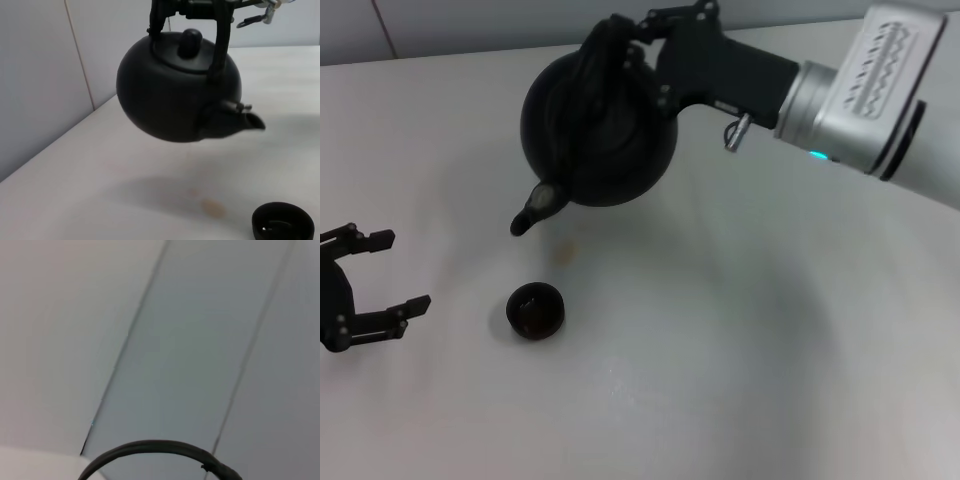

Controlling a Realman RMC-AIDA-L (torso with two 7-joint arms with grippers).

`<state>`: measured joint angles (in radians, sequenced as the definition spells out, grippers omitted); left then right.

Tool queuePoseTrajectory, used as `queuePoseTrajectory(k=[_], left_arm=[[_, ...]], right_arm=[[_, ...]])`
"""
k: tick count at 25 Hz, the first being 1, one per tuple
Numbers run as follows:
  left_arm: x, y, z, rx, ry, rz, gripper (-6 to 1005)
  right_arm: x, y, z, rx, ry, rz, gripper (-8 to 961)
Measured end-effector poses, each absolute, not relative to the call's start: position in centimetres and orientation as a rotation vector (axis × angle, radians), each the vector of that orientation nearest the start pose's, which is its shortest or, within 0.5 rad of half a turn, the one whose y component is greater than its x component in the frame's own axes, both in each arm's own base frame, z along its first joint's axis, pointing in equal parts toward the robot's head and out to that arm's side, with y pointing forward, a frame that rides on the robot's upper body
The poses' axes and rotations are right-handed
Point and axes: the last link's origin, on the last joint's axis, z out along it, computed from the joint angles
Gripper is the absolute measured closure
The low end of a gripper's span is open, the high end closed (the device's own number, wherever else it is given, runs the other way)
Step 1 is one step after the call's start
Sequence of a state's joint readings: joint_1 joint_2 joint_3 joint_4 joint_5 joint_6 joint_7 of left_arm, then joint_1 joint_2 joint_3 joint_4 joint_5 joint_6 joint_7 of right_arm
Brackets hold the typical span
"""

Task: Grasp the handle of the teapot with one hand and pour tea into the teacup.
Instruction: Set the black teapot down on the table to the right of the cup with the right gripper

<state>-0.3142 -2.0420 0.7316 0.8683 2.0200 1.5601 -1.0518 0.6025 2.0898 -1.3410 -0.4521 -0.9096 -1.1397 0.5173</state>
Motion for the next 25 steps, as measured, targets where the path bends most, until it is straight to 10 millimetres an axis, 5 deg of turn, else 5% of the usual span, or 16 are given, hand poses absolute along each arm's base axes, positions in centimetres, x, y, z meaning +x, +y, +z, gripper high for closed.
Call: queuePoseTrajectory(k=[9,25], left_arm=[[-31.9,29.0,4.4,-2.667,-0.182,-0.351,152],[-31.4,28.4,4.2,-2.690,-0.156,-0.410,153]], right_arm=[[21.2,38.2,-2.1,-2.135,0.206,0.977,871],[28.6,36.3,0.0,-1.888,0.644,0.994,870]])
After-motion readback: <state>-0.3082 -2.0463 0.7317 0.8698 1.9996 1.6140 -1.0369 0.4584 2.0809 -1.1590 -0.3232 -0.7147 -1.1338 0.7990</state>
